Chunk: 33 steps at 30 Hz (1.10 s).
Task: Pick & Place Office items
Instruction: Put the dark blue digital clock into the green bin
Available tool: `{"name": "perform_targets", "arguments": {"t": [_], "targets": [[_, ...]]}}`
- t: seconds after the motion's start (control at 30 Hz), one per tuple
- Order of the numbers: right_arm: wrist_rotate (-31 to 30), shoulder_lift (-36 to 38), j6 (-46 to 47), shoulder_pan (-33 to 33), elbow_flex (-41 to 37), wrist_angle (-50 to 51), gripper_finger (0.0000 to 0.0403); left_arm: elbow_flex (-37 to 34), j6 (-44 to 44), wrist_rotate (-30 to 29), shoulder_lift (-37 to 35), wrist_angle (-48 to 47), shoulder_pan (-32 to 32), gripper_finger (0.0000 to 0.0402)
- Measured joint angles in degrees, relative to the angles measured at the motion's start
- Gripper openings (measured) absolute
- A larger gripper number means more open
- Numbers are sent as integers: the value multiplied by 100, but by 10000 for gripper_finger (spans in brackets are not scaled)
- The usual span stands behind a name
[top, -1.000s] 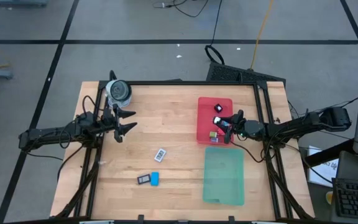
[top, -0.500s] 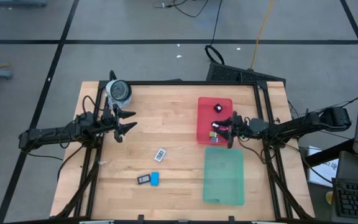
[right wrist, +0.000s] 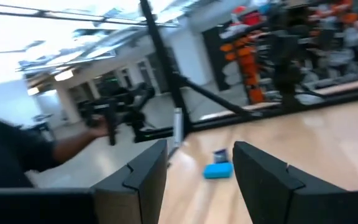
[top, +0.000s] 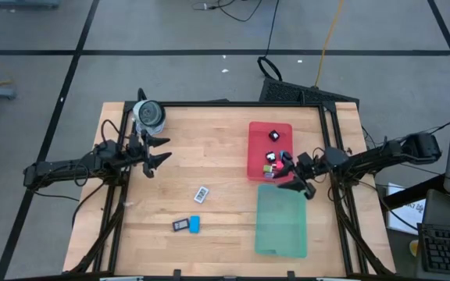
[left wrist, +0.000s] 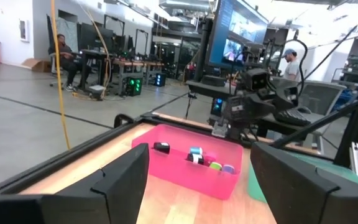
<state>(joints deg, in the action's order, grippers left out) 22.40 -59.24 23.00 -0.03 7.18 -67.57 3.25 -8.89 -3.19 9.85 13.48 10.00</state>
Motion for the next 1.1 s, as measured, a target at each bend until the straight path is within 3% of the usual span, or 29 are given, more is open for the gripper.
{"name": "perform_targets", "arguments": {"t": [0.5, 0.73, 0.97, 1.1], "targets": [[41, -2, -314, 391, 0, -319, 171, 2, -67, 18, 0, 43, 0, 267], [41, -2, -463, 391, 0, -256, 171, 2, -1369, 30, 0, 46, 0, 254], [41, -2, -463, 391, 0, -247, 171, 2, -1620, -208, 0, 46, -2, 248], [41, -2, -465, 391, 0, -245, 171, 2, -2221, -225, 0, 0, -2, 255]]}}
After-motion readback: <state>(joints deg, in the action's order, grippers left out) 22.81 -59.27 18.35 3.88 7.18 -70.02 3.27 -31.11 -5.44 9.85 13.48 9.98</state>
